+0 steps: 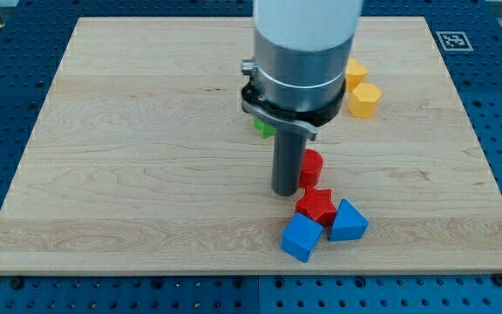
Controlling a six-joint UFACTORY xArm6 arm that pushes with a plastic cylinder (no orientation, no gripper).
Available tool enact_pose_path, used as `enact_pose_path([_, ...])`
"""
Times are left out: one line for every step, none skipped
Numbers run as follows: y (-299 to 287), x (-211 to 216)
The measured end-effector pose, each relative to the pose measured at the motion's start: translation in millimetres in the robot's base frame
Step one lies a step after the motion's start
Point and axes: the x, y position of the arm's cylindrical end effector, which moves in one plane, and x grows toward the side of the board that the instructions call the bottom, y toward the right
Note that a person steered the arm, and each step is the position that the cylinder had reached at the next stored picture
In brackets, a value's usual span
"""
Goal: Push the red circle into the red star
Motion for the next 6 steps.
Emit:
enact_pose_path([-24.7, -12.4])
enact_pose_path([-38.3, -47.4])
enact_pose_path([-18.9, -65.3])
enact_pose_path([9.3, -63.3])
enact_pose_path([29.3, -45.9])
enact_pose_path([45.1, -29.4])
